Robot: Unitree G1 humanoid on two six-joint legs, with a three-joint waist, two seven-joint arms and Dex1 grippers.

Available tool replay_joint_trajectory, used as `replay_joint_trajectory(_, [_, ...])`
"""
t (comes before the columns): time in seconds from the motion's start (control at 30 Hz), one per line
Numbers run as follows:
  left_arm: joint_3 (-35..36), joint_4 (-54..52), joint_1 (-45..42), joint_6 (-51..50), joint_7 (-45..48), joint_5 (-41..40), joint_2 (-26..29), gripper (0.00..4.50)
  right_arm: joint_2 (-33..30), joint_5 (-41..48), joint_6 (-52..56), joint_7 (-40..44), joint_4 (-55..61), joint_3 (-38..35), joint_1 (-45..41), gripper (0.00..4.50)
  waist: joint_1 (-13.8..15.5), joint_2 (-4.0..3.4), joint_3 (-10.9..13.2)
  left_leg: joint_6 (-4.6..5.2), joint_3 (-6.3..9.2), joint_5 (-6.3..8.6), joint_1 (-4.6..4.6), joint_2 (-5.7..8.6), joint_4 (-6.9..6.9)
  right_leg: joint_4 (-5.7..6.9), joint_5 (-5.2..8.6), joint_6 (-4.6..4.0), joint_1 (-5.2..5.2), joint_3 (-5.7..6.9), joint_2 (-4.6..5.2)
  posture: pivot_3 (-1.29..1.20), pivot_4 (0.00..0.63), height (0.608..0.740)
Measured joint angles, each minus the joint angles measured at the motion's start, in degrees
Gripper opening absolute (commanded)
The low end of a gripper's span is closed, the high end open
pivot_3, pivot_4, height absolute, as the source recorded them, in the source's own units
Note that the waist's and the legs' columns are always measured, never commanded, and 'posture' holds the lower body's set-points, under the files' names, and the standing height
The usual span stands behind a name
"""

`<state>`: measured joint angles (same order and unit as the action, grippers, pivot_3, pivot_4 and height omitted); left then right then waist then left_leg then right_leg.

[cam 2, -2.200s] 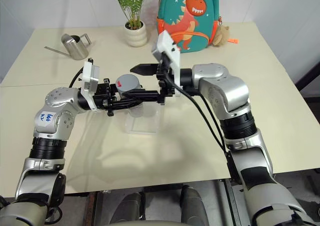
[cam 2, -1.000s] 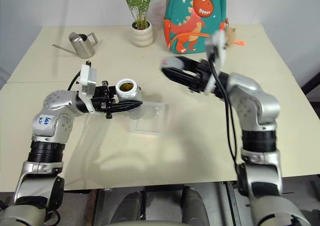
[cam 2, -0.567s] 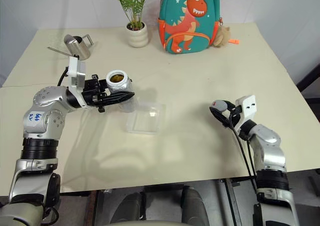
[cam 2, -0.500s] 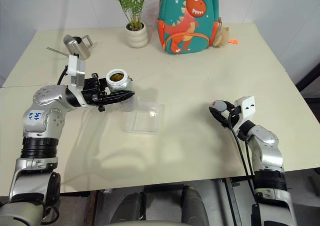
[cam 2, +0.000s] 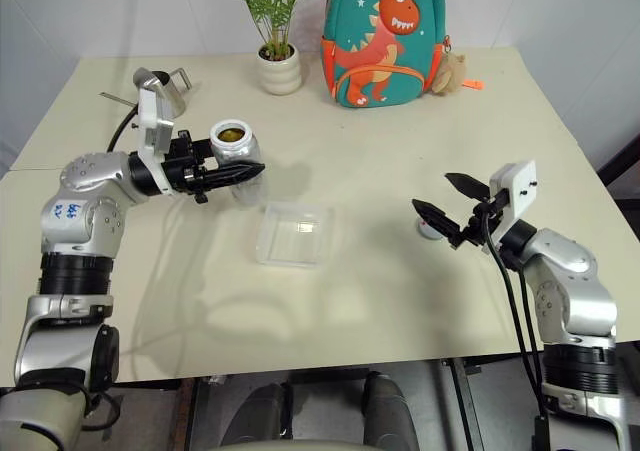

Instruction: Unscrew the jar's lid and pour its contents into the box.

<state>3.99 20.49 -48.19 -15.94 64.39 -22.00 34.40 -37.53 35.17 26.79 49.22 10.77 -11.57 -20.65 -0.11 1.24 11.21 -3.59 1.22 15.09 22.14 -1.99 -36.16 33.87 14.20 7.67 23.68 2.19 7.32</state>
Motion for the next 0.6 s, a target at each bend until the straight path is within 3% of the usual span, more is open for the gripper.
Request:
replay_joint_trajectory(0.1, [-0.9, 0.9, -0.2, 2.8, -0.2, 2.5, 0.4, 2.00, -1.5, 2.8, 5.3, 1.3, 7.5, 3.6, -2.0, 4.48, 0.1, 0.00, 0.0, 0.01, 0.01, 0.01, 0.03, -0.01, 0.02, -0.03, 0.00, 0.00, 0.01, 0.01, -0.01, 0.00, 0.150, 0.740])
replay_joint_trajectory(0.27, [-3.0, 4.1, -1.5, 12.1, -4.0, 10.0, 1.4, 2.00, -2.4, 4.0, 8.3, 2.5, 10.6, 6.4, -3.0, 4.48, 0.6, 0.02, 0.0, 0.08, 0.00, 0.06, 0.13, 0.02, -0.04, -0.14, -0.03, 0.06, 0.01, 0.00, 0.00, 0.00, 0.150, 0.740])
replay_joint_trajectory(0.4, [-4.6, 5.0, -1.5, 26.0, -10.7, 17.0, 0.0, 2.00, -2.8, 2.4, 7.7, 2.8, 10.1, 6.4, -1.4, 4.48, 1.5, 0.03, 0.0, 0.10, -0.04, 0.09, 0.15, 0.02, -0.04, -0.21, -0.04, 0.08, 0.01, 0.00, 0.01, 0.00, 0.150, 0.740])
replay_joint_trajectory(0.6, [-7.0, 10.5, -2.6, 55.0, -30.1, 34.1, -0.4, 2.00, -2.6, 1.2, 6.7, 2.7, 9.1, 6.6, -0.8, 4.48, 1.6, 0.03, 0.0, 0.10, -0.11, 0.09, 0.16, 0.02, -0.06, -0.26, -0.10, 0.16, 0.01, 0.00, 0.02, 0.00, 0.150, 0.740])
